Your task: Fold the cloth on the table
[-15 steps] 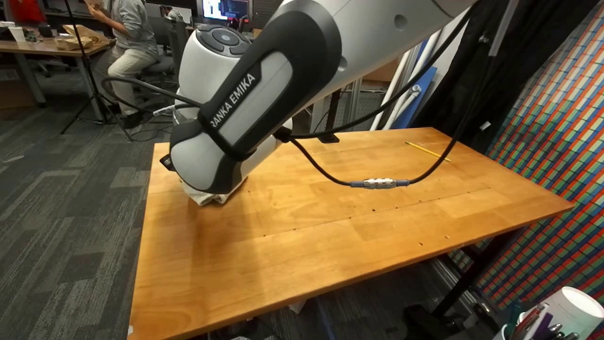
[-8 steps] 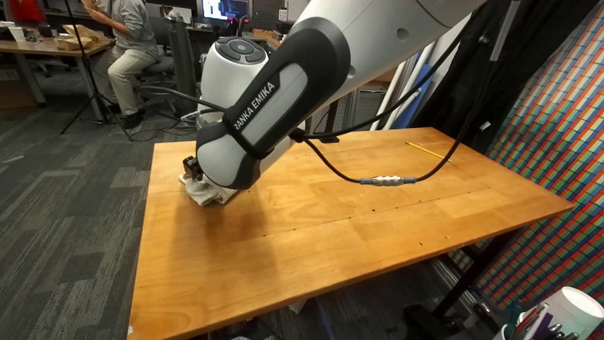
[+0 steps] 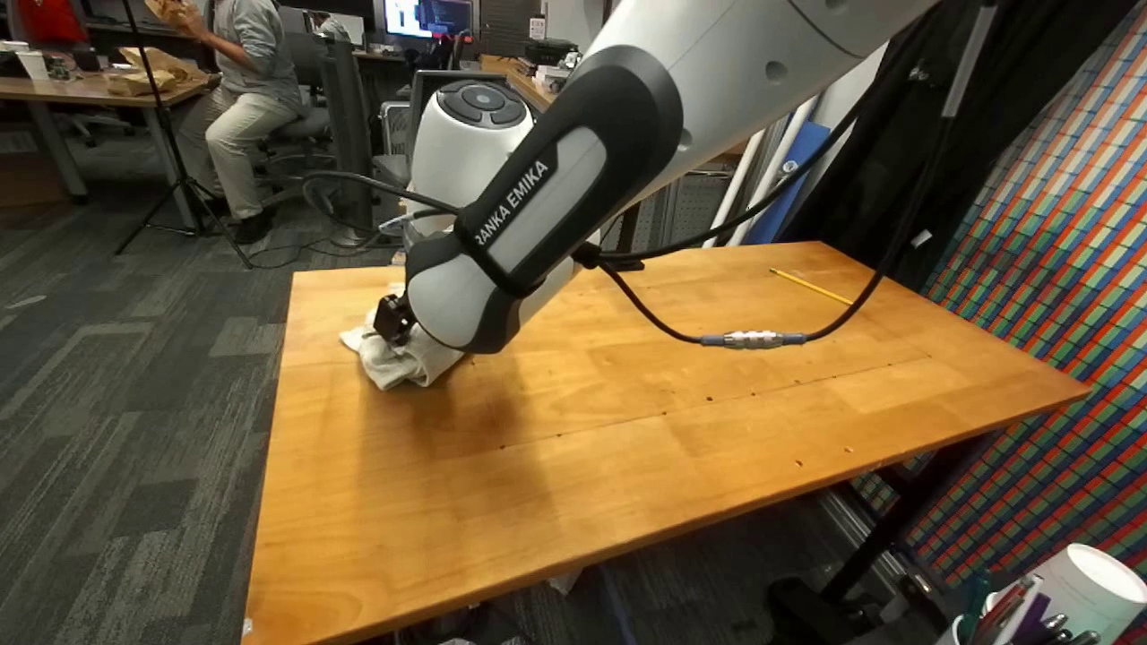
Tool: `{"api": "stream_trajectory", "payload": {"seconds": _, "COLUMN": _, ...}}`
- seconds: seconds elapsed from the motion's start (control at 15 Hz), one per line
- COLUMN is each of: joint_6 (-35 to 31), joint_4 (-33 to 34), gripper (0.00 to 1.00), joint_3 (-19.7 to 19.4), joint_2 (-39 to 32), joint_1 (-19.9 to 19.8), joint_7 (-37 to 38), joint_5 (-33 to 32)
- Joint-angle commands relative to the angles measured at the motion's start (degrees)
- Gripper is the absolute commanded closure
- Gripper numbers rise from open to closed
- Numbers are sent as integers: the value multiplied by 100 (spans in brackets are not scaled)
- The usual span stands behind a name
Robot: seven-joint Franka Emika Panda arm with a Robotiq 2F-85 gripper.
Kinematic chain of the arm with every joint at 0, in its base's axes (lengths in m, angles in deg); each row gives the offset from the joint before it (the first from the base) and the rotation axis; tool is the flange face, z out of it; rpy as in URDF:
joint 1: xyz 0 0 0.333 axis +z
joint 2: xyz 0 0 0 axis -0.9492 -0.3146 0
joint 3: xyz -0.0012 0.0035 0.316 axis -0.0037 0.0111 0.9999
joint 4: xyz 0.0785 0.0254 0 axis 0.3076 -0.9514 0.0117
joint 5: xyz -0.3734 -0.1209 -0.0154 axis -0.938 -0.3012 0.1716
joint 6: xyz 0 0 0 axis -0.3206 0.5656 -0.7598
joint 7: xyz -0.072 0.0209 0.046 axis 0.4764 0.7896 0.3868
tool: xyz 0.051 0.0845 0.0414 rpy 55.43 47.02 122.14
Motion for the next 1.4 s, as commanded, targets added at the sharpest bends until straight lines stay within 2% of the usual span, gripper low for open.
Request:
{"api": "stream_trajectory", "payload": {"seconds": 0.0, "joint_6": 134, "joint_4": -273, "gripper": 0, "joint_3": 58, "joint_2": 328, "joint_1": -179, "joint_7": 207, "joint_5": -168}}
{"api": "stream_trajectory", "payload": {"seconds": 0.6, "joint_6": 884, "joint_4": -1701, "gripper": 0, "joint_3": 298, "joint_2": 2068, "joint_1": -608, "joint_7": 661, "joint_5": -259}}
{"api": "stream_trajectory", "payload": {"seconds": 1.0, "joint_6": 1661, "joint_4": -2306, "gripper": 0, "joint_3": 744, "joint_2": 3197, "joint_1": -1484, "joint_7": 1077, "joint_5": -109}}
{"api": "stream_trajectory", "payload": {"seconds": 1.07, "joint_6": 1461, "joint_4": -1978, "gripper": 0, "joint_3": 918, "joint_2": 2676, "joint_1": -1564, "joint_7": 919, "joint_5": -195}}
{"api": "stream_trajectory", "payload": {"seconds": 1.33, "joint_6": 1632, "joint_4": -2220, "gripper": 0, "joint_3": 1030, "joint_2": 3078, "joint_1": -1840, "joint_7": 948, "joint_5": -133}}
